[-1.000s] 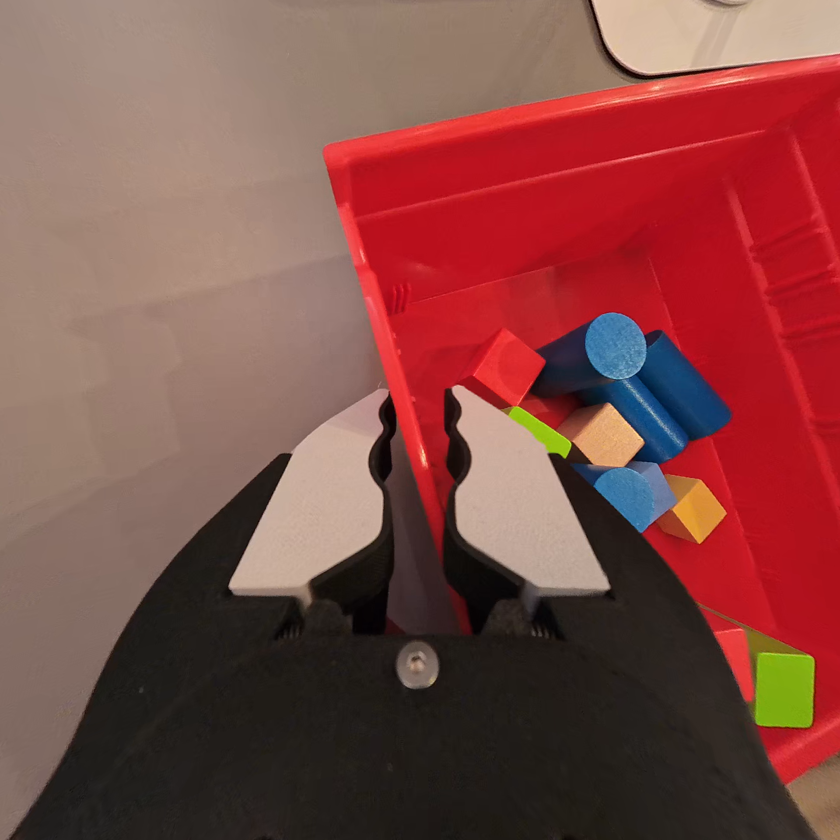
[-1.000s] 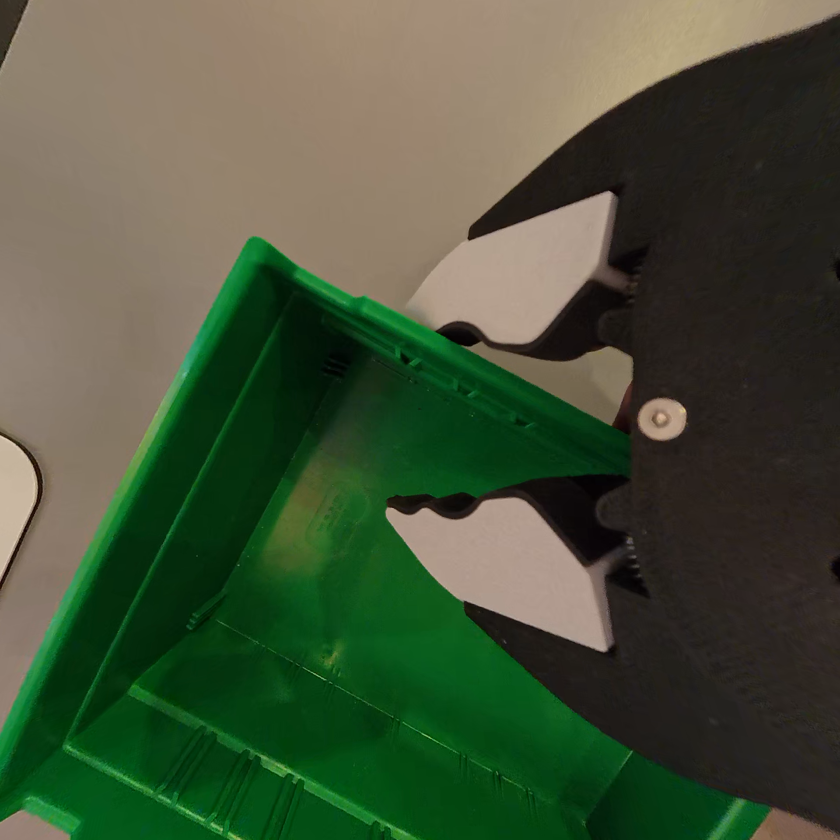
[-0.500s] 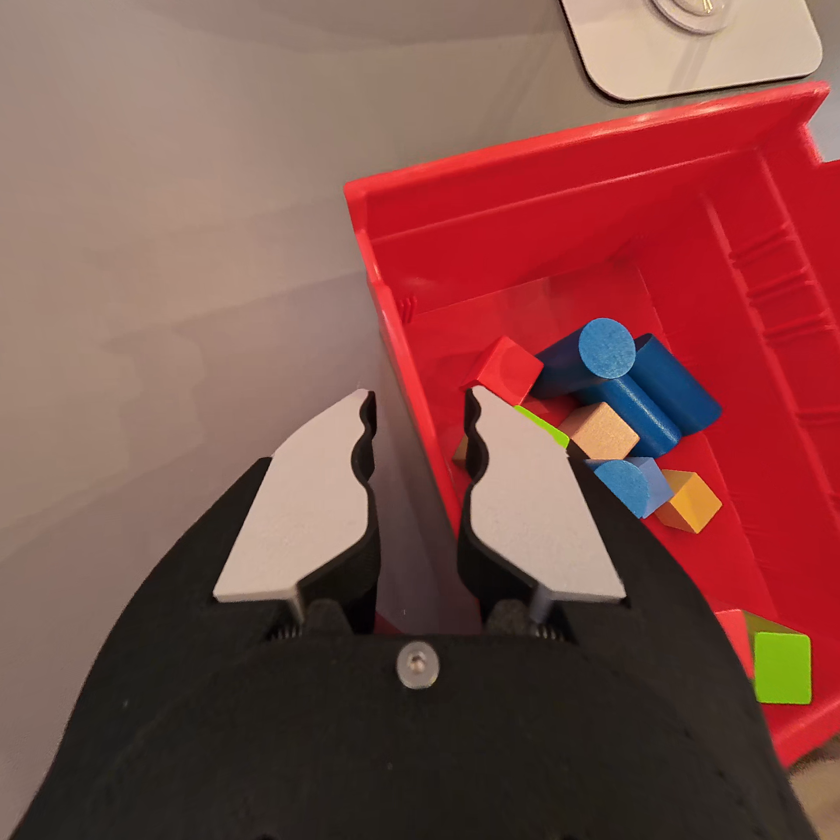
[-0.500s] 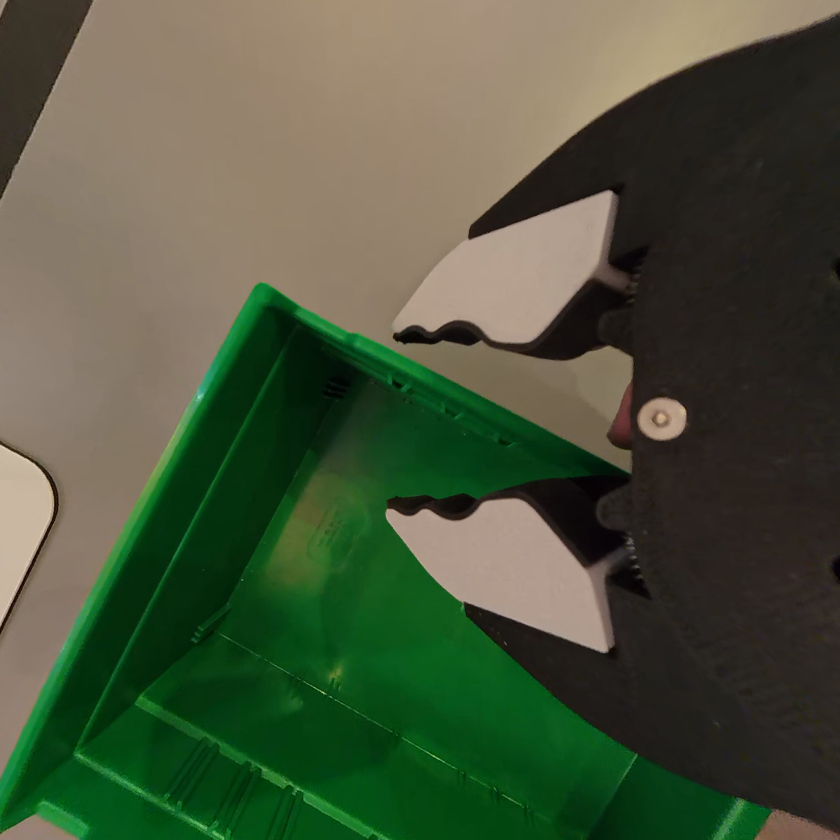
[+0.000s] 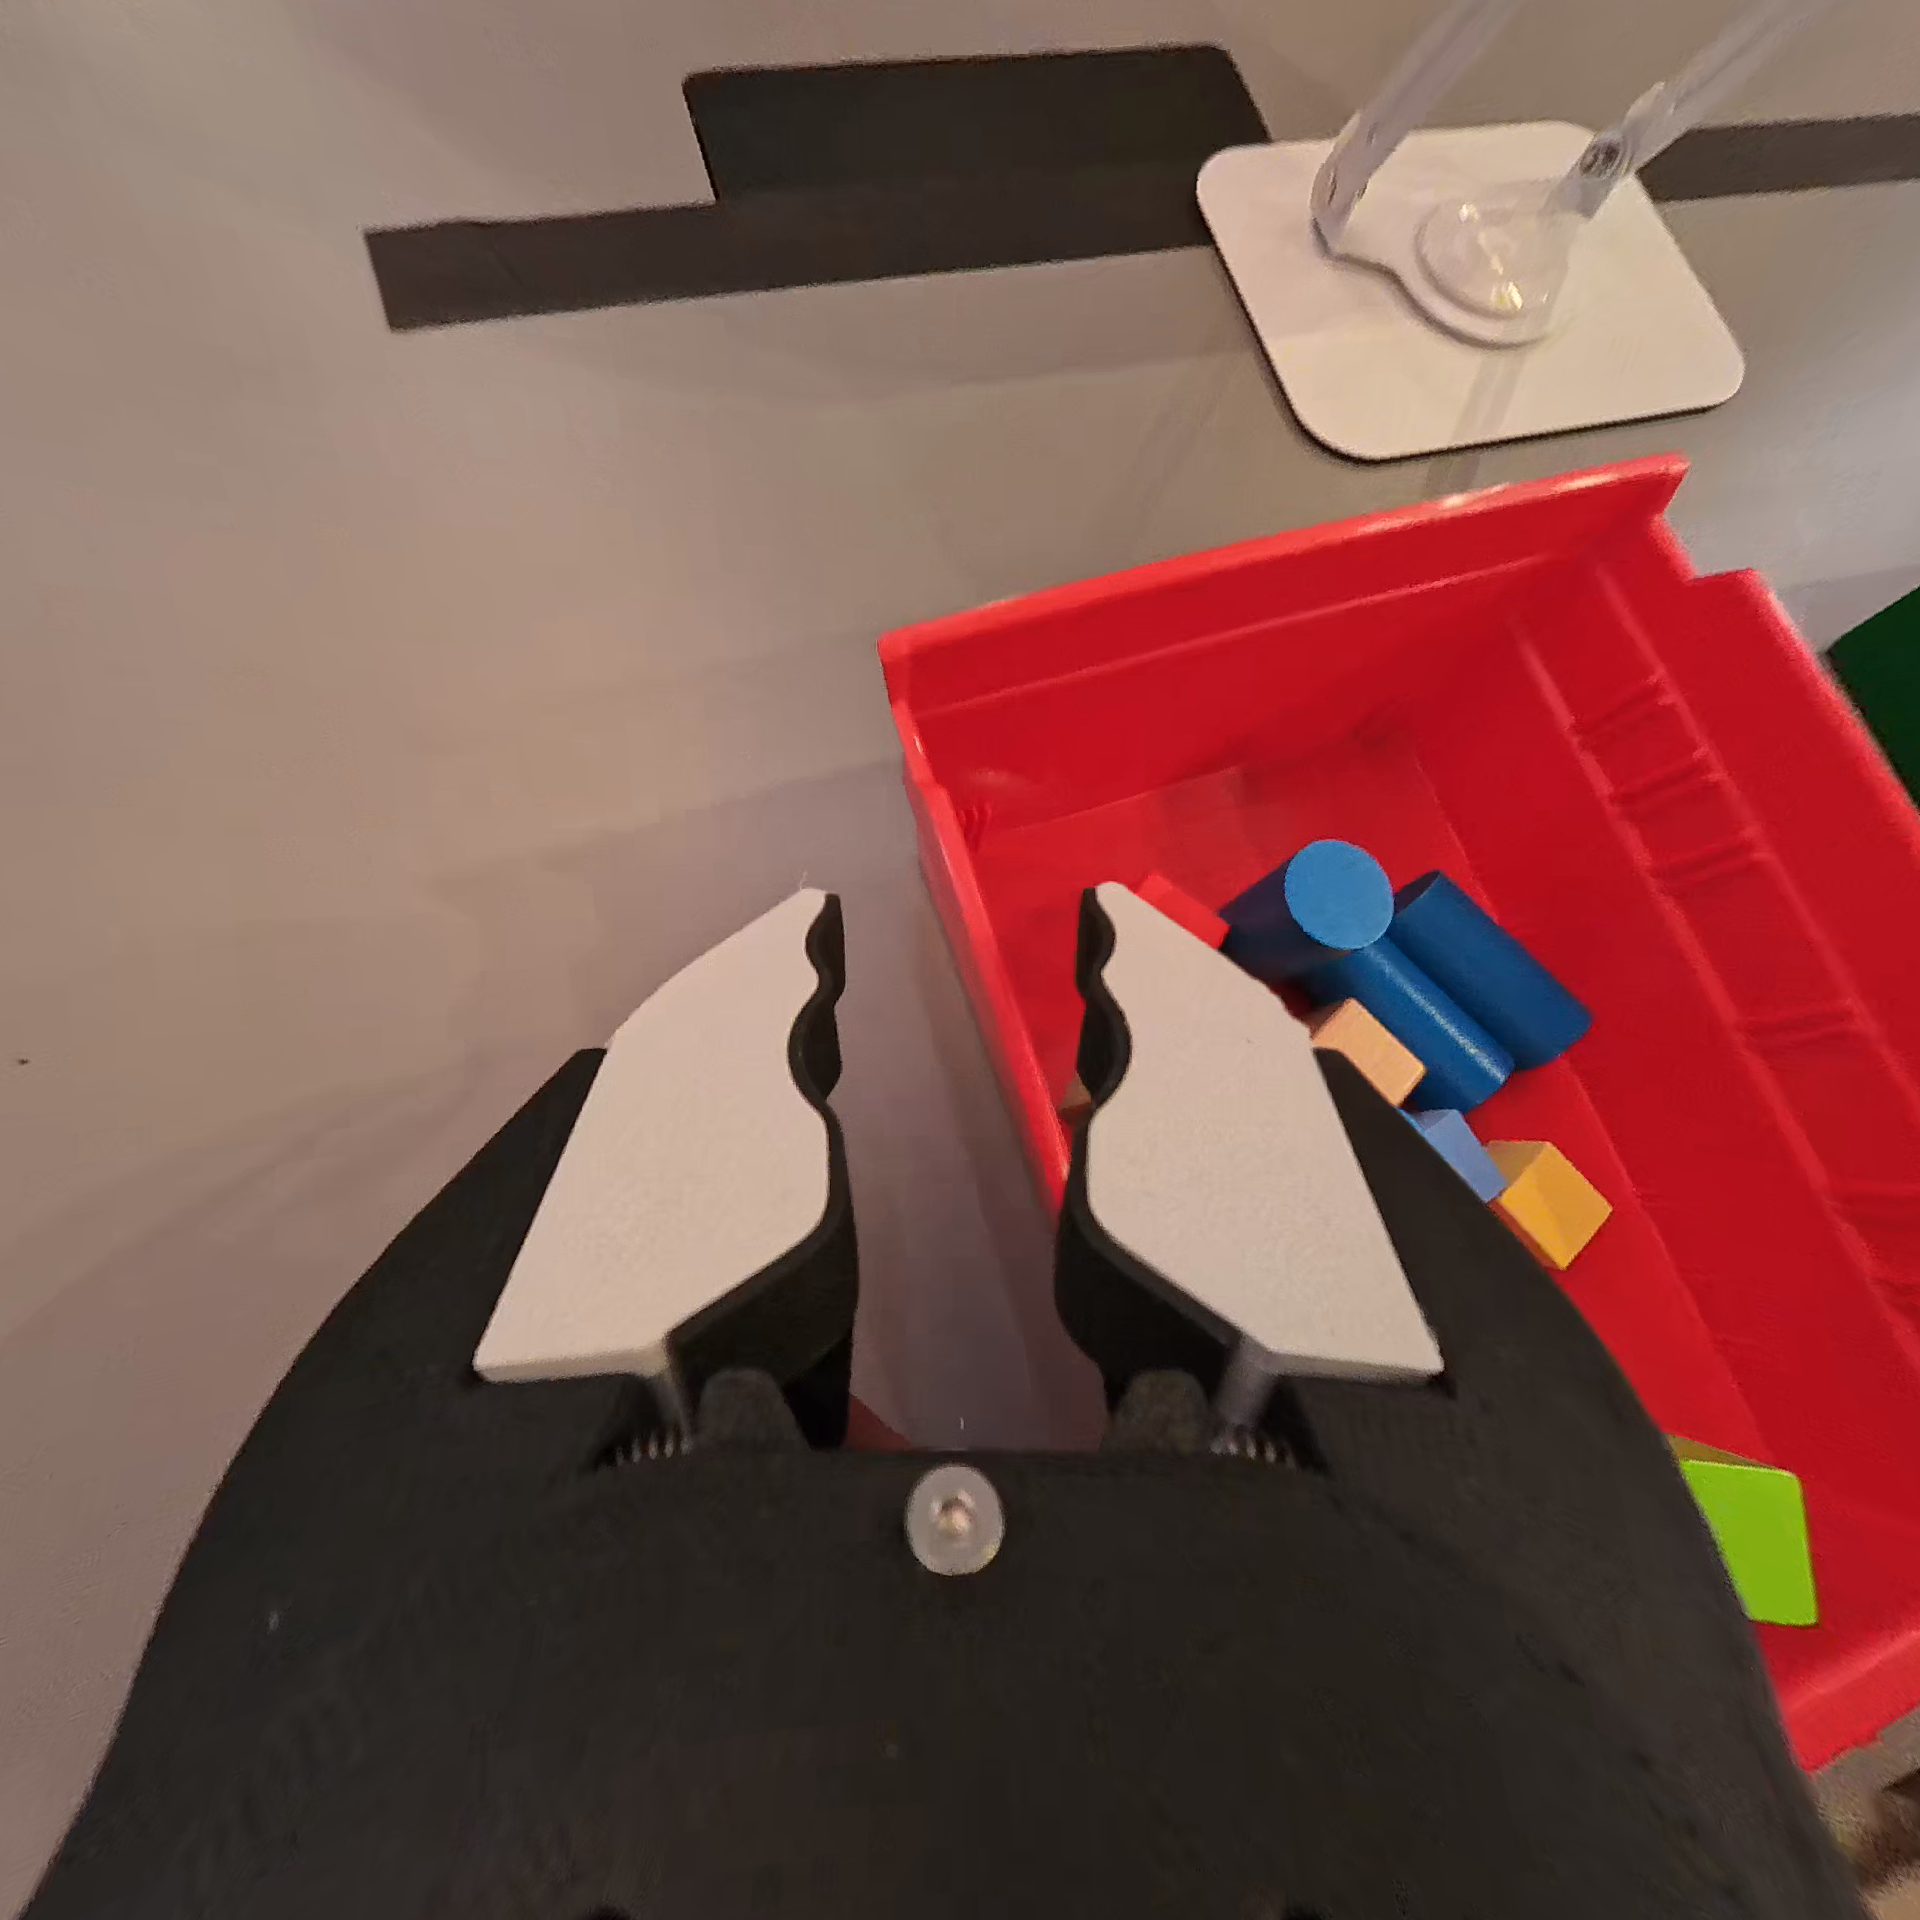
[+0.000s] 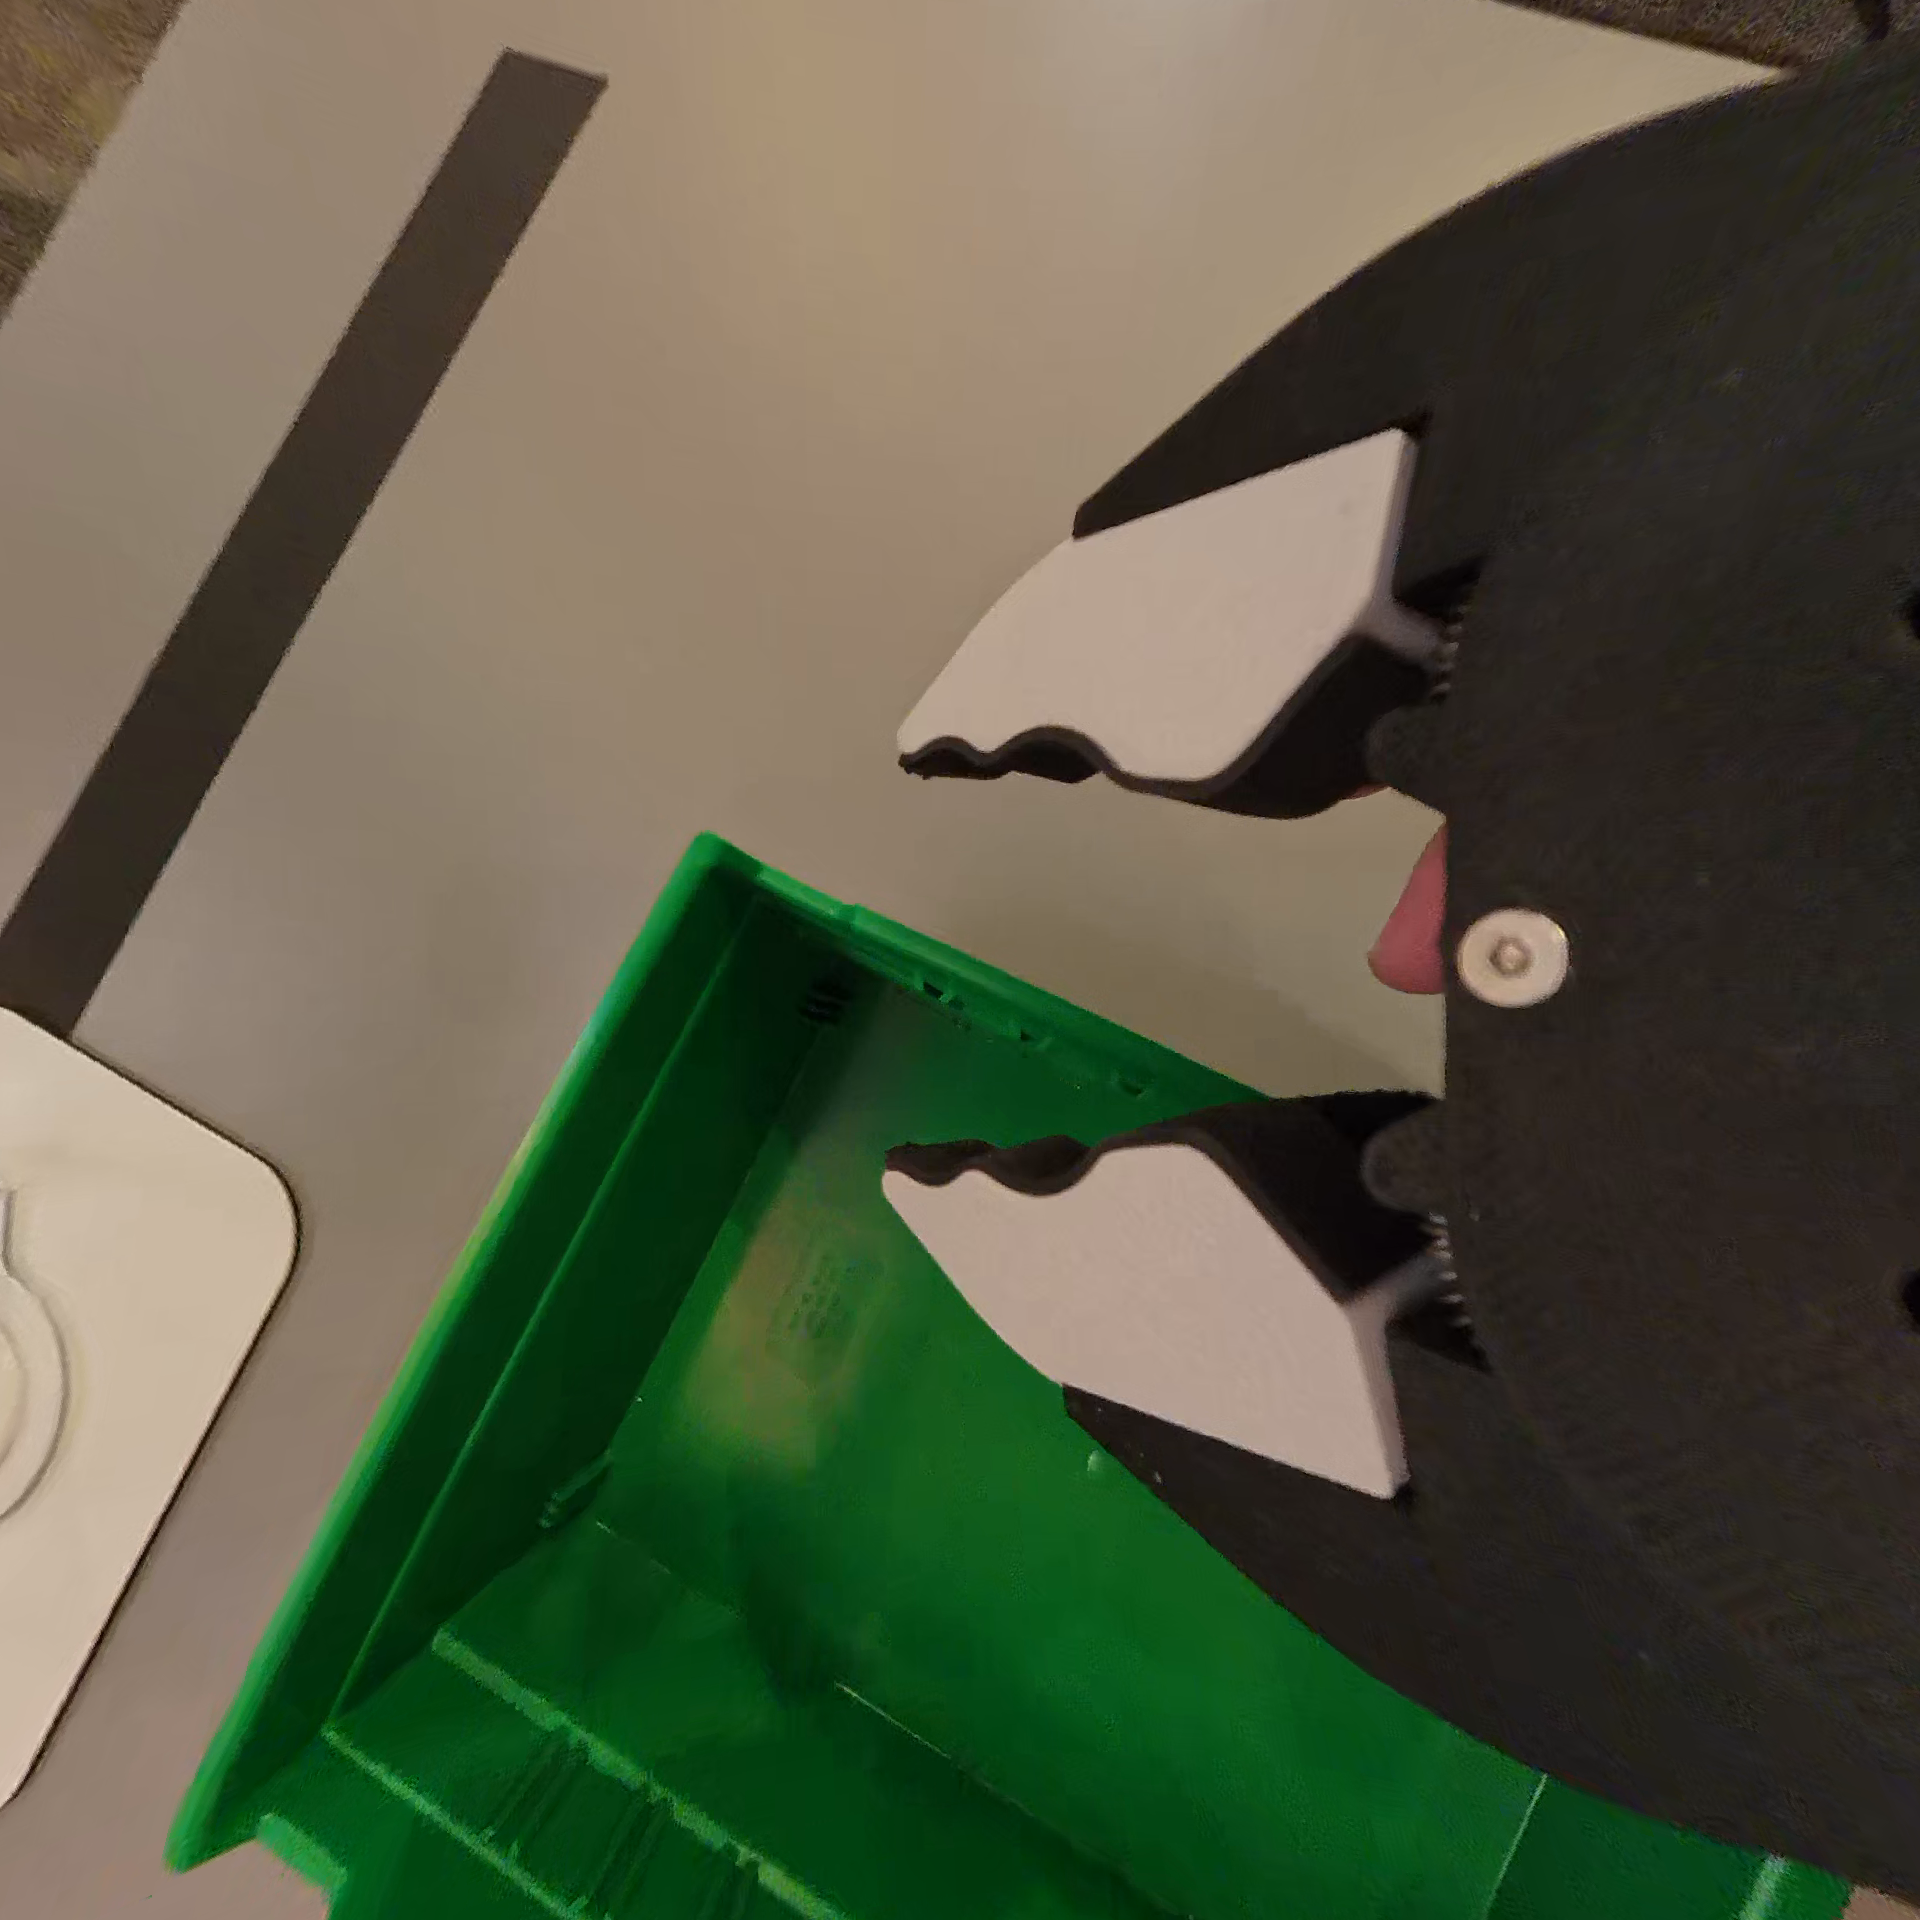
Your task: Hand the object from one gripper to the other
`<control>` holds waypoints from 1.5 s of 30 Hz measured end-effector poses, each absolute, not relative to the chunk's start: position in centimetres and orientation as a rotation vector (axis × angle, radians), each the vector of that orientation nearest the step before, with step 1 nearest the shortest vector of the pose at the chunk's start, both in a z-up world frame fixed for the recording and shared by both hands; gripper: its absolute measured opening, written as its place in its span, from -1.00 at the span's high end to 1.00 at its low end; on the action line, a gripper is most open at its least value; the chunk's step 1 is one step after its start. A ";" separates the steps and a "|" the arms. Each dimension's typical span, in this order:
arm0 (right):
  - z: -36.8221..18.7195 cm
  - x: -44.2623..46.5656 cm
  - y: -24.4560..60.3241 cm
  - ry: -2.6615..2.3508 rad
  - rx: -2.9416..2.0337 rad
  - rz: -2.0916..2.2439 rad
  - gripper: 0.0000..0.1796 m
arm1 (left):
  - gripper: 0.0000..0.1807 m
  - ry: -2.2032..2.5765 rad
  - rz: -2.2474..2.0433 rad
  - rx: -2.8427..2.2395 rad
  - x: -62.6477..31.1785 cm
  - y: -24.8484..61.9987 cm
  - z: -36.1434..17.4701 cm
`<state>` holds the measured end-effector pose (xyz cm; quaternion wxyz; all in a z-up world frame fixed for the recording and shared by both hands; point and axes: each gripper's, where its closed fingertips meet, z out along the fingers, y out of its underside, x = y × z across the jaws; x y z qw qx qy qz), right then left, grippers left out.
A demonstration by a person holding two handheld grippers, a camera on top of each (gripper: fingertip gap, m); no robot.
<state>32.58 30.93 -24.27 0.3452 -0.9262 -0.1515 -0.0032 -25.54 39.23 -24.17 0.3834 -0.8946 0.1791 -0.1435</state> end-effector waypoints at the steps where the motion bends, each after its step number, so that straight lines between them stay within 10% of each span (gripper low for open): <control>1: -23.8 32.6 31.0 -0.393 -2.393 -0.016 0.24 | 0.53 0.455 -0.364 -2.268 -25.6 39.3 -23.7; 45: -19.9 26.7 31.3 -0.623 -2.237 0.024 0.27 | 0.46 0.900 -0.349 -2.054 -16.7 35.8 -19.3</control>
